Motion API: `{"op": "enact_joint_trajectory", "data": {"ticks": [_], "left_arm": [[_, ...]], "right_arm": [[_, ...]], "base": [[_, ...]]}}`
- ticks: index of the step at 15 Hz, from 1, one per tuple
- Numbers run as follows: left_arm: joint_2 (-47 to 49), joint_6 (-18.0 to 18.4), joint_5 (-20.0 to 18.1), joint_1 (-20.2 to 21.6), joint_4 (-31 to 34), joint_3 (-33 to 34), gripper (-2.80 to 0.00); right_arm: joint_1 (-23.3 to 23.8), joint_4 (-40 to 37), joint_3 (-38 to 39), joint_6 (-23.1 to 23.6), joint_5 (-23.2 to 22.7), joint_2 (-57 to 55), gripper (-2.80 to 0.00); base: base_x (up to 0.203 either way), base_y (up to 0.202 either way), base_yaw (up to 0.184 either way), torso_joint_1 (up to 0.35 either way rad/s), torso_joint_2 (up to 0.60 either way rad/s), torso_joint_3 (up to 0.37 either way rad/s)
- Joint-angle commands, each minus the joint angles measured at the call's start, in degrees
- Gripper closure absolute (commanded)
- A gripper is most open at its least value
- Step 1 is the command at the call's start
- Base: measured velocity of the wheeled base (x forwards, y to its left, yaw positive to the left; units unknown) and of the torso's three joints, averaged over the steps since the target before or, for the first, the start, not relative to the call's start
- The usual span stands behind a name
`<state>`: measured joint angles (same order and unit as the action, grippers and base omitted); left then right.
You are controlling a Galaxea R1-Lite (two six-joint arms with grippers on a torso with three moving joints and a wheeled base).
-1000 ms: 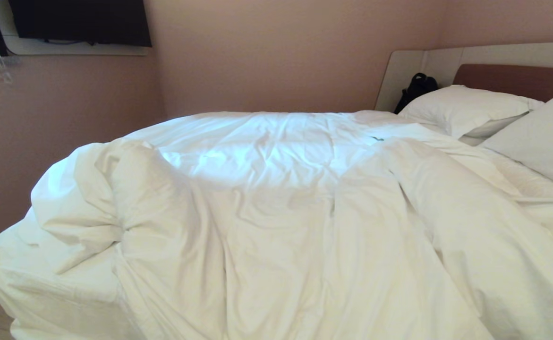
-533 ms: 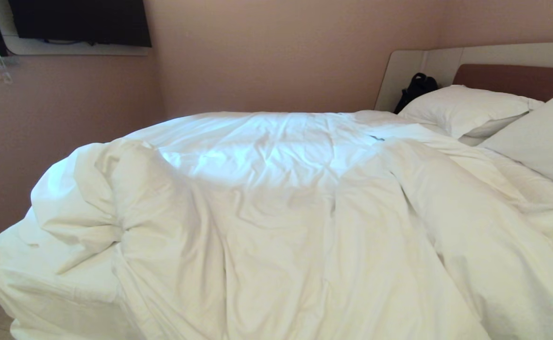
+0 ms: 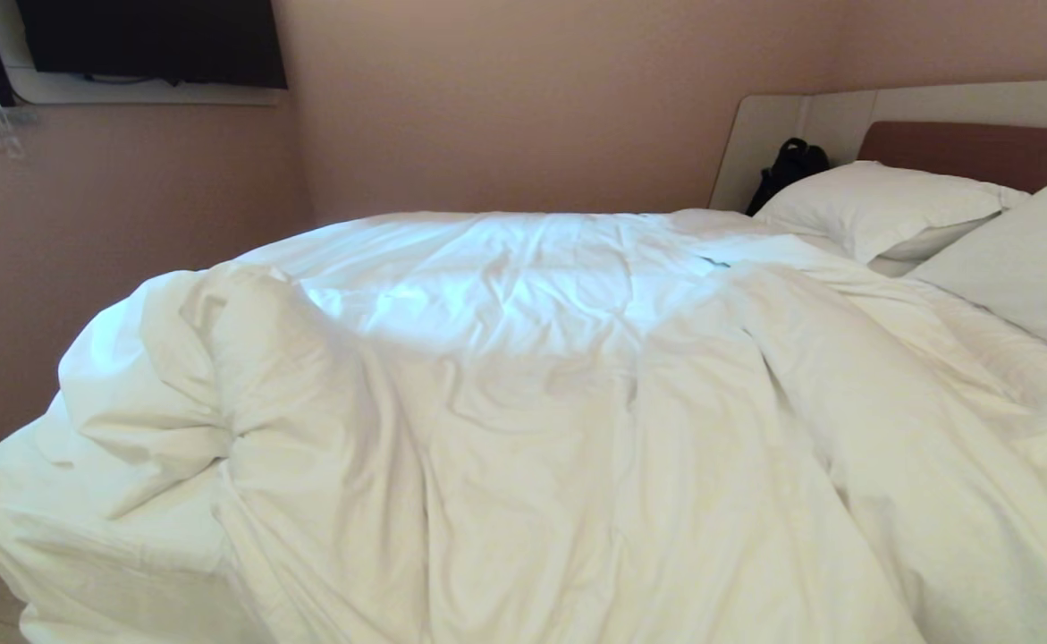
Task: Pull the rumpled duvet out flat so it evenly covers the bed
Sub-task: Flatten the corners of the folded blanket
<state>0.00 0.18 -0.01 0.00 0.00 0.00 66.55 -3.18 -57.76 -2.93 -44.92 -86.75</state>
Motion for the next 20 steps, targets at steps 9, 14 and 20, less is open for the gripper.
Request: {"op": "enact_joint_trajectory", "data": {"ticks": [9, 14, 20], "left_arm": [[0.00, -0.01, 0.01, 0.00, 0.00, 0.00, 0.00], [0.00, -0.01, 0.01, 0.00, 0.00, 0.00, 0.00], [0.00, -0.01, 0.01, 0.00, 0.00, 0.00, 0.00]], "right_arm": [[-3.02, -0.74, -7.09, -6.98, -0.91, 10.53, -2.80], [-13.51, -7.48, -12.62, -10.90, 0.29, 10.59, -2.80], [-25.25, -15.89, -28.53, -15.06, 13.34, -11.05, -2.80]], "base": [[0.000, 0.000, 0.000, 0.000, 0.00, 0.000], [0.000, 0.000, 0.000, 0.000, 0.00, 0.000], [0.000, 0.000, 0.000, 0.000, 0.00, 0.000]]}}
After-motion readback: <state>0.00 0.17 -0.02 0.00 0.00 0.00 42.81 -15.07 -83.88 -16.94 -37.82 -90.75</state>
